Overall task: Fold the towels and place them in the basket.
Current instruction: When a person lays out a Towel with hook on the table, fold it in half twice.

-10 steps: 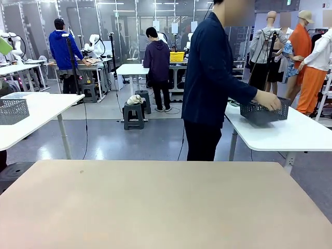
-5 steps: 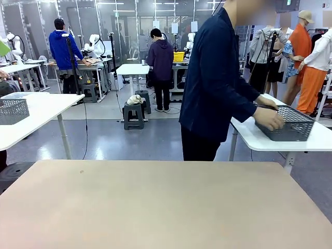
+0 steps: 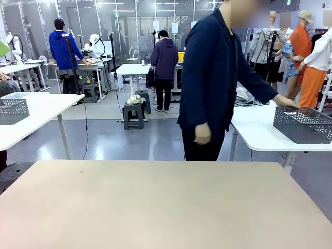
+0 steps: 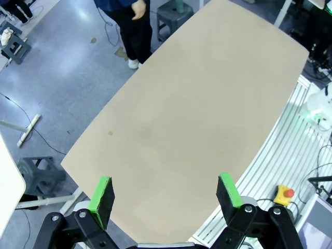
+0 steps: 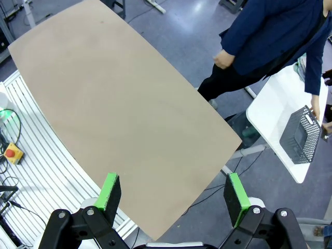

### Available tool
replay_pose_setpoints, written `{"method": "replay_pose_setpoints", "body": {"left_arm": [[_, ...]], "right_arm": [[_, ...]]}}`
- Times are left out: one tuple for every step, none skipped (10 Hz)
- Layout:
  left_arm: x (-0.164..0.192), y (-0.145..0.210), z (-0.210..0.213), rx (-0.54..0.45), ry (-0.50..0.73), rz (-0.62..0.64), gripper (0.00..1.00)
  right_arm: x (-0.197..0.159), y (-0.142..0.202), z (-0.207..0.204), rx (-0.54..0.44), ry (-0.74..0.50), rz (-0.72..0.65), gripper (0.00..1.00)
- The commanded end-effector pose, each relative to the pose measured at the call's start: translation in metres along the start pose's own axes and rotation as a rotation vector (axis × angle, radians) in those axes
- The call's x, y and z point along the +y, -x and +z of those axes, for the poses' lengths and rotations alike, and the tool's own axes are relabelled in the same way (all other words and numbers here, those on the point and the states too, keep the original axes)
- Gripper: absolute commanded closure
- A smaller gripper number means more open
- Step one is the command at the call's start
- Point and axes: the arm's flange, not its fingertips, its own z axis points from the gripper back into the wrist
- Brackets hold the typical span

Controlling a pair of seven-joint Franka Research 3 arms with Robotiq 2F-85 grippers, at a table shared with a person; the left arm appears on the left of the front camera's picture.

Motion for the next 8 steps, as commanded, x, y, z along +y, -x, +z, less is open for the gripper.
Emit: {"method": "replay_pose_setpoints", "body": {"left_arm": [[-0.001,0.0,-0.0004,-0.002,0.003,-0.002,0.0],[-0.001,0.0,-0.0004,-0.002,0.003,-0.002,0.0],[-0.001,0.0,-0.0004,-0.002,0.003,-0.002,0.0],[-0.001,0.0,-0.0004,-0.002,0.003,-0.002,0.0],[0.0,0.0,0.0,0.0,0.0,0.0,0.0],[0.0005,0.0002,0.0003,0.006,0.008,-0.012,0.0],[0.0007,0.0003,0.0006,0.008,0.017,-0.018,0.0],[0.0009,0.0003,0.0004,0.004,0.026,-0.022,0.0]], "right_arm": [[-0.0004,-0.0001,0.0002,-0.002,0.0,-0.002,0.0],[-0.0004,-0.0001,0.0002,-0.002,0.0,-0.002,0.0],[-0.0004,-0.0001,0.0002,-0.002,0.0,-0.002,0.0],[-0.0004,-0.0001,0.0002,-0.002,0.0,-0.002,0.0],[-0.0004,-0.0001,0.0002,-0.002,0.0,-0.002,0.0],[-0.0004,-0.0001,0.0002,-0.002,0.0,-0.002,0.0],[-0.0004,-0.0001,0.0002,-0.002,0.0,-0.002,0.0],[-0.0004,-0.0001,0.0002,-0.002,0.0,-0.002,0.0]]}}
